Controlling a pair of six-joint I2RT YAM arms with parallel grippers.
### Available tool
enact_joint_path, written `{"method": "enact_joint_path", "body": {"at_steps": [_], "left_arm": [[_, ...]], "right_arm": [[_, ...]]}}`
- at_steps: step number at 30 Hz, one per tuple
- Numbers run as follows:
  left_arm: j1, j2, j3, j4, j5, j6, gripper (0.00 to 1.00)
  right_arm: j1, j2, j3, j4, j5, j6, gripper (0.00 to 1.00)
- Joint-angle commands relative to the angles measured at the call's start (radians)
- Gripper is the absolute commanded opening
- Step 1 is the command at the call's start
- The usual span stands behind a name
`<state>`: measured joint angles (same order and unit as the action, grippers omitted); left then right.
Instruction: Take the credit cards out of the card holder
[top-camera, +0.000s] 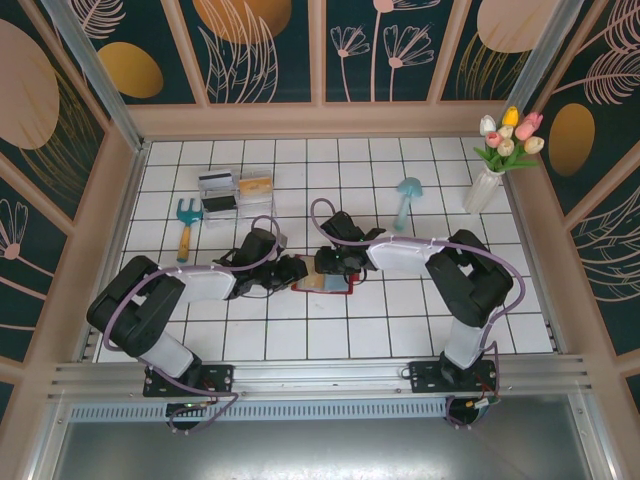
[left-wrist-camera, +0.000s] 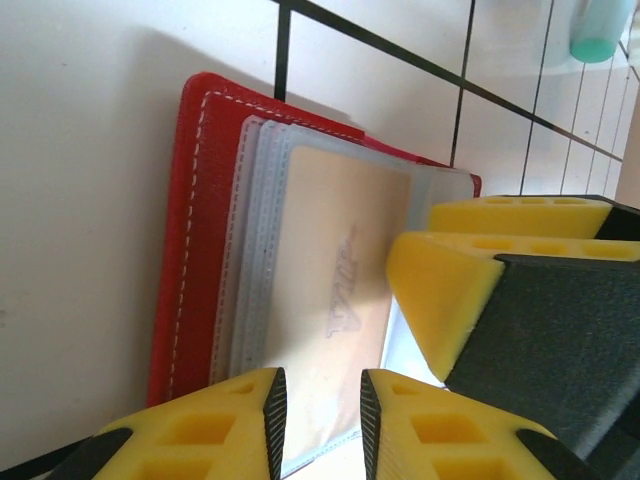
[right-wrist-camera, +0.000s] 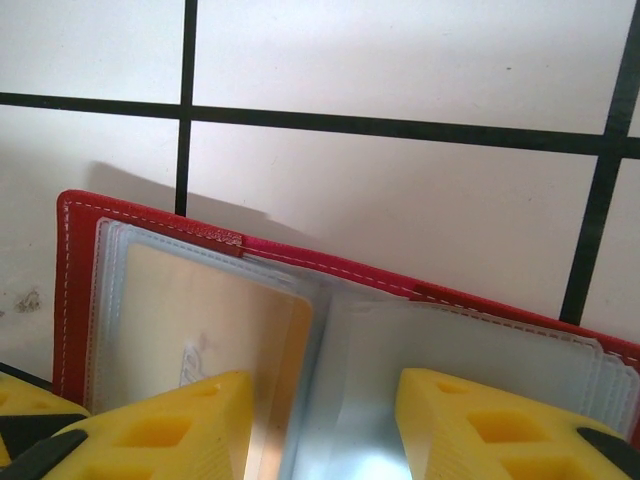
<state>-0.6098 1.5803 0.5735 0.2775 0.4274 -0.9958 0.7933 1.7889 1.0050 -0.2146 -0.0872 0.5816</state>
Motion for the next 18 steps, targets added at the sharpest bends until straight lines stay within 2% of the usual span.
{"method": "enact_joint_path", "body": {"at_steps": [1, 11, 18], "left_arm": [[-0.003, 0.016, 0.031, -0.057, -0.04, 0.029, 0.29], [-0.004, 0.062, 0.043, -0.047, -0.004, 0.045, 0.31], [-0.004, 0.065, 0.065, -0.119, -0.022, 0.099, 0.3]], "right_arm": [[0.0, 0.032, -0.042, -0.052, -0.032, 0.006, 0.46], [-0.001, 0.037, -0.039, -0.055, -0.039, 0.013, 0.46], [-0.002, 0.038, -0.038, -0.056, -0.049, 0.014, 0.46]]}}
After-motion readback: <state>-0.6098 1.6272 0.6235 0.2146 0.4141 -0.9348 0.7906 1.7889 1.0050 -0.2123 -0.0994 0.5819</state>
